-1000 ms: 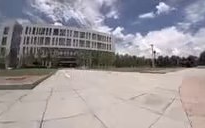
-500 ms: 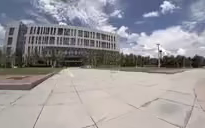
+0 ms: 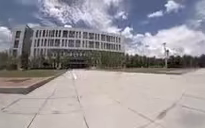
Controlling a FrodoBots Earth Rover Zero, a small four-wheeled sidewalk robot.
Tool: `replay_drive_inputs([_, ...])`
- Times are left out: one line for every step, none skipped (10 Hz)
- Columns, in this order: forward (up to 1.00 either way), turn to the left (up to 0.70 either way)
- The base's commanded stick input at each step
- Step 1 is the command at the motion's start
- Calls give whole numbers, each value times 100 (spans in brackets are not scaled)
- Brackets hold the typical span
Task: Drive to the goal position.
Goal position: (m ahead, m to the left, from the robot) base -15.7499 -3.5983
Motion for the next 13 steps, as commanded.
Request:
replay_drive_inputs([70, 13])
replay_drive_inputs([70, 17])
replay_drive_inputs([70, 15])
replay_drive_inputs([70, 9])
replay_drive_inputs([70, 17])
replay_drive_inputs([70, 17])
replay_drive_inputs([70, 27])
replay_drive_inputs([70, 34])
replay_drive_inputs([70, 25])
replay_drive_inputs([70, 14])
replay_drive_inputs([70, 10])
replay_drive_inputs([70, 8])
replay_drive_inputs([70, 0])
